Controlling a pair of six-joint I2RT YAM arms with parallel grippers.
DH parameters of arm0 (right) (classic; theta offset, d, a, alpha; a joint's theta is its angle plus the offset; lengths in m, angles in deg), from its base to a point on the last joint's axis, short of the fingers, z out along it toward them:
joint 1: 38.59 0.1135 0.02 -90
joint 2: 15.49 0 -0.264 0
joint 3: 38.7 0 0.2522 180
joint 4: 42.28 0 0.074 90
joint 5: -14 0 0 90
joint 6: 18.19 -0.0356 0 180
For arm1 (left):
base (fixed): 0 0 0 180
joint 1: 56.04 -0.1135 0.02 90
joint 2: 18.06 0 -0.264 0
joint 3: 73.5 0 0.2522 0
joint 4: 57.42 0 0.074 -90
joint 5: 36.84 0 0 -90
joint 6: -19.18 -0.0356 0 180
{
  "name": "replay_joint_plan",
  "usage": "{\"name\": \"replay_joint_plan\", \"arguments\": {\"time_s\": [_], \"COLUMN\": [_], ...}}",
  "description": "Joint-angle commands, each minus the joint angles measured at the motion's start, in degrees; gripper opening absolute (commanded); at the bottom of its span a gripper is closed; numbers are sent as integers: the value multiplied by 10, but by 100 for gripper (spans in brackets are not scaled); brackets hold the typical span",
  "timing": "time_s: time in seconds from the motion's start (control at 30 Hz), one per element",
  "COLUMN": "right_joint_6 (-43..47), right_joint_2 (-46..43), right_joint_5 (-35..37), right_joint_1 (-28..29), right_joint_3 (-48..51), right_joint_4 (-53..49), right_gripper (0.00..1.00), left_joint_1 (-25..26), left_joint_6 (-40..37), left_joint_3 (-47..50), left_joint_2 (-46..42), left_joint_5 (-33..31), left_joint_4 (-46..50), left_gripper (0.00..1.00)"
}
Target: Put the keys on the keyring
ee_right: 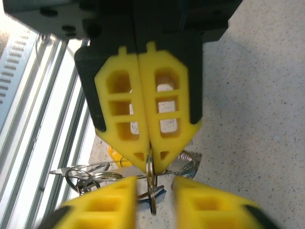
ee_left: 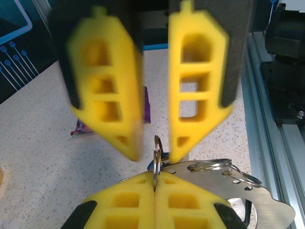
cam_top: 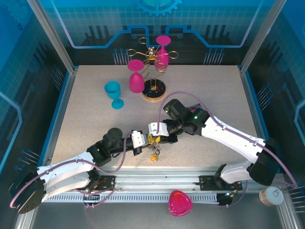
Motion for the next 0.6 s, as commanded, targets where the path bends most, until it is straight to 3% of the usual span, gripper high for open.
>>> {"name": "replay_joint_plan", "arguments": {"time_s": [0.0, 0.27, 0.57], "right_joint_6": [-59, -223, -221], "right_joint_2": [-60, -121, -124], "right_joint_5": [-39, -91, -118], "right_joint_1": [-26, -54, -54], "right_joint_3": [44, 146, 175], "right_joint_4": [60, 195, 222], "right_gripper": [40, 43, 37], "left_joint_1": [0, 0, -1], "left_joint_6": [-14, -23, -29], "left_joint_3": [-2, 22, 26], "left_joint_2": [-14, -28, -29], "left_joint_5": [7, 20, 37], "left_joint_4": [-37, -84, -90], "left_gripper": [0, 0, 0]}}
